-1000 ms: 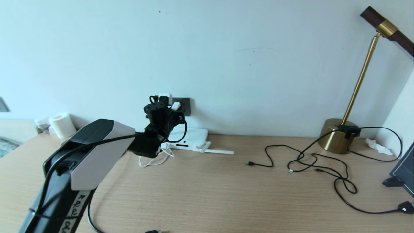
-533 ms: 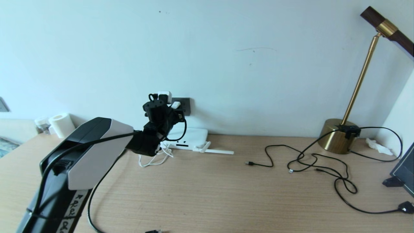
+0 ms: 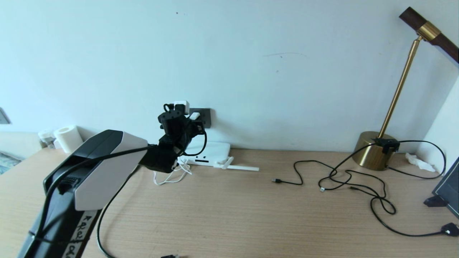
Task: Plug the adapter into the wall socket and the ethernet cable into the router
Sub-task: Pick up plug
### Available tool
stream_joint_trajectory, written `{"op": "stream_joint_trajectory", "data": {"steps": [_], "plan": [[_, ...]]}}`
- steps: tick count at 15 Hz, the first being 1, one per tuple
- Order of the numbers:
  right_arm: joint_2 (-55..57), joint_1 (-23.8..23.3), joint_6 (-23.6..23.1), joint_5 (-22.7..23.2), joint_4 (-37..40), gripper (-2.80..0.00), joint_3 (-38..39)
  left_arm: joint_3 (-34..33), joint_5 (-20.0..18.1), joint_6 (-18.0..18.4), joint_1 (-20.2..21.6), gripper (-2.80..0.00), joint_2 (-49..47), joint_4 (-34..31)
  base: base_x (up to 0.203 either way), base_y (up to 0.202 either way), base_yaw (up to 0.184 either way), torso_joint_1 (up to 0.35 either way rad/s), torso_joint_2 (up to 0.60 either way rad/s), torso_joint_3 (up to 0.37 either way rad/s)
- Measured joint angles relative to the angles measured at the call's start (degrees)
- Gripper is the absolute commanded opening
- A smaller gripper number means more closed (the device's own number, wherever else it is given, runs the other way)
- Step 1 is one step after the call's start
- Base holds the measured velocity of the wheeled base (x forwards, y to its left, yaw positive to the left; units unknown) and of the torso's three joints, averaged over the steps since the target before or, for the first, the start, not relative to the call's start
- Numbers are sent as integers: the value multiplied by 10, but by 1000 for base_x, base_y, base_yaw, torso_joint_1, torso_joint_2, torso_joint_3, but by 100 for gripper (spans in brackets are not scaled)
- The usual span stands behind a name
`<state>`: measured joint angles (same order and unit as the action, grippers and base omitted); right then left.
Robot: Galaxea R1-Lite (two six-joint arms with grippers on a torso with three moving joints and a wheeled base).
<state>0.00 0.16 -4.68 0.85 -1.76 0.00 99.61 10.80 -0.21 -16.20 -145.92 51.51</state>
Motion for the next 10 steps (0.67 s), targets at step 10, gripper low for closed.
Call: {"op": "stream_joint_trajectory", "data": {"steps": [10], "plan": [[0,0,0,0,0,0,0,13,0,-4,3,-280,-7,-7,0,0,0,0,0,0]]}}
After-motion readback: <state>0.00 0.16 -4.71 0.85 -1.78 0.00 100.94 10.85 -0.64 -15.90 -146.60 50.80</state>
